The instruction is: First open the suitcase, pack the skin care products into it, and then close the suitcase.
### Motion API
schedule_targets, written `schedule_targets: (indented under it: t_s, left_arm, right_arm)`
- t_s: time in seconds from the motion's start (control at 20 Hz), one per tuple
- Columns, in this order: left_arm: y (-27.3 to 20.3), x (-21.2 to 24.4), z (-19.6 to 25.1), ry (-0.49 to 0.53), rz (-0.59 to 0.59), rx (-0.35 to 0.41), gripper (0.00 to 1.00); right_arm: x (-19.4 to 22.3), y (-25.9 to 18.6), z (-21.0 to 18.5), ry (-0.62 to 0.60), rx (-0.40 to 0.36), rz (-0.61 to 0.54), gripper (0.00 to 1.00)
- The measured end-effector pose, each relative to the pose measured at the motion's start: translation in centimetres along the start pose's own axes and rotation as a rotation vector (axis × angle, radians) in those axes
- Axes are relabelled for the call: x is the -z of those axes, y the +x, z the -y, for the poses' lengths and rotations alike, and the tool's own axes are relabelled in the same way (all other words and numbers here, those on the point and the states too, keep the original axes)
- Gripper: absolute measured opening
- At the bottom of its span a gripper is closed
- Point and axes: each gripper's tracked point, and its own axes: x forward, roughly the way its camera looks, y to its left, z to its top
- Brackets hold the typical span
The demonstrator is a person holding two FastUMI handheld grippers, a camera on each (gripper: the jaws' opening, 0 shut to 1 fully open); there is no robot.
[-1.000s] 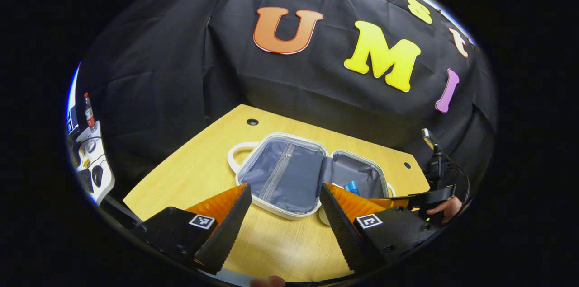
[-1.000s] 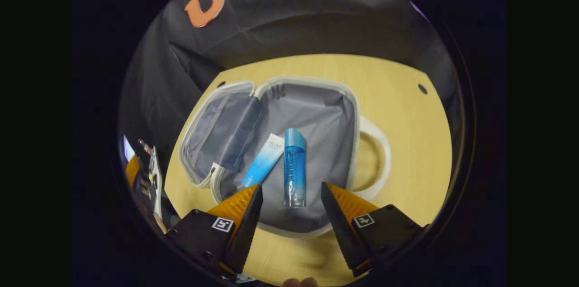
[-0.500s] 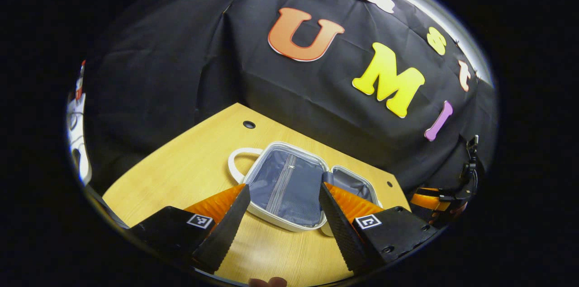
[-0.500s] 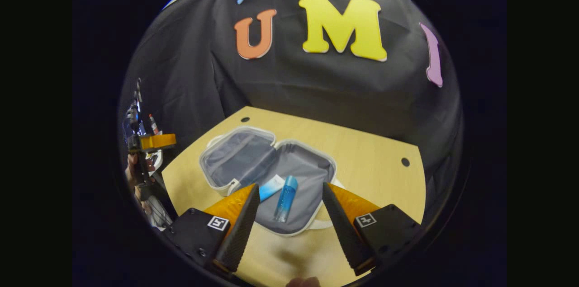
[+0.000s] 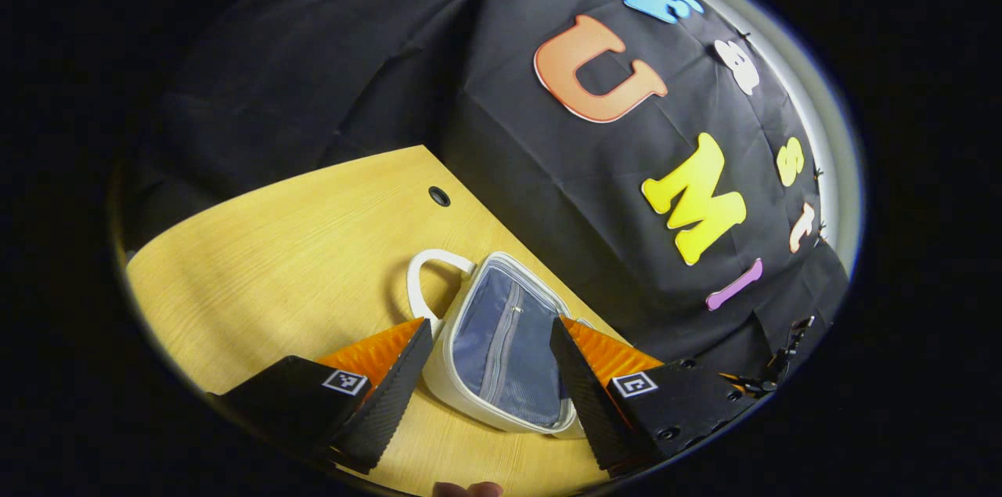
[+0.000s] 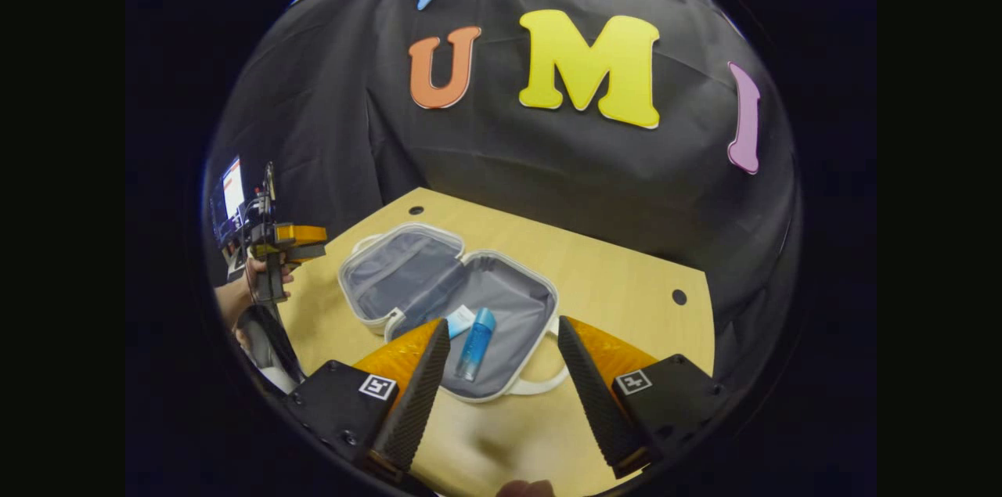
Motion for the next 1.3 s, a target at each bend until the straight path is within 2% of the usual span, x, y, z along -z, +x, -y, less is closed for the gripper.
schedule_targets:
  t_s: [0.1, 0.15, 0.2, 0.25, 0.35, 0.4, 0.45, 0.5, 0.55, 0.6, 0.65, 0.75, 0.8, 0.85, 0.9, 0.95, 1.0, 1.1, 1.3]
  left_arm:
    - [2.2, 0.1, -1.8, -0.027, -0.026, -0.016, 0.97]
    - [3.3, 0.4, -3.2, -0.024, -0.037, -0.038, 0.97]
    - [4.0, 0.4, -4.3, -0.027, -0.045, -0.050, 0.97]
    - [4.5, -0.1, -5.0, -0.043, -0.048, -0.053, 0.97]
    - [5.2, -0.8, -5.6, -0.115, -0.044, -0.034, 1.00]
    - [6.0, -0.8, -6.0, -0.162, -0.049, -0.028, 0.96]
    - [6.9, -0.9, -6.3, -0.210, -0.054, -0.020, 0.95]
    - [7.7, -0.9, -6.7, -0.254, -0.062, -0.019, 0.90]
    - [8.1, -0.8, -7.0, -0.289, -0.070, -0.023, 0.99]
    - [8.7, -0.4, -7.3, -0.311, -0.087, -0.033, 0.71]
    - [9.4, -0.1, -7.4, -0.322, -0.095, -0.039, 0.80]
    - [10.2, -0.1, -7.1, -0.338, -0.097, -0.040, 0.71]
    - [10.8, -0.5, -7.0, -0.346, -0.085, -0.038, 0.61]
    - [10.9, -0.9, -6.9, -0.359, -0.075, -0.042, 0.55]
    - [11.1, -1.2, -7.2, -0.368, -0.069, -0.069, 0.39]
    - [11.1, -1.3, -7.6, -0.370, -0.067, -0.096, 0.30]
    - [10.9, -1.5, -7.0, -0.362, -0.065, -0.103, 0.17]
    - [10.2, -2.3, -5.7, -0.311, -0.051, -0.111, 0.12]
    - [7.0, -6.4, 0.9, -0.192, 0.013, -0.049, 0.06]
  right_arm:
    - [0.0, 0.0, 0.4, 0.004, 0.023, -0.006, 0.79]
    - [-0.1, -0.1, 0.7, -0.002, 0.033, -0.007, 0.83]
    - [-0.1, -0.1, 0.8, -0.010, 0.042, -0.009, 0.79]
    - [-0.1, -0.3, 0.9, -0.012, 0.047, -0.009, 0.83]
    - [0.2, -0.3, 1.2, -0.007, 0.061, -0.019, 0.79]
    - [0.6, -0.3, 1.2, -0.001, 0.067, -0.033, 0.82]
    - [0.8, -0.3, 1.3, 0.006, 0.068, -0.041, 0.79]
    - [0.8, -0.3, 1.2, 0.012, 0.068, -0.041, 0.82]
    - [0.8, -0.3, 1.2, 0.012, 0.070, -0.041, 0.79]
    - [0.8, -0.3, 1.4, 0.010, 0.074, -0.042, 0.82]
    - [0.9, -0.4, 1.5, 0.010, 0.077, -0.043, 0.82]
    - [1.0, -0.4, 1.8, 0.021, 0.081, -0.045, 0.82]
    - [1.2, -0.5, 2.1, 0.030, 0.085, -0.047, 0.82]
    - [1.4, -0.5, 2.3, 0.041, 0.086, -0.048, 0.82]
    - [1.7, -0.7, 2.5, 0.051, 0.087, -0.052, 0.82]
    - [1.9, -0.8, 2.7, 0.060, 0.088, -0.051, 0.82]
    - [1.9, -1.0, 2.9, 0.069, 0.088, -0.046, 0.82]
    - [1.9, -1.4, 3.4, 0.085, 0.088, -0.030, 0.82]
    - [1.5, -2.3, 4.4, 0.142, 0.079, 0.018, 0.82]
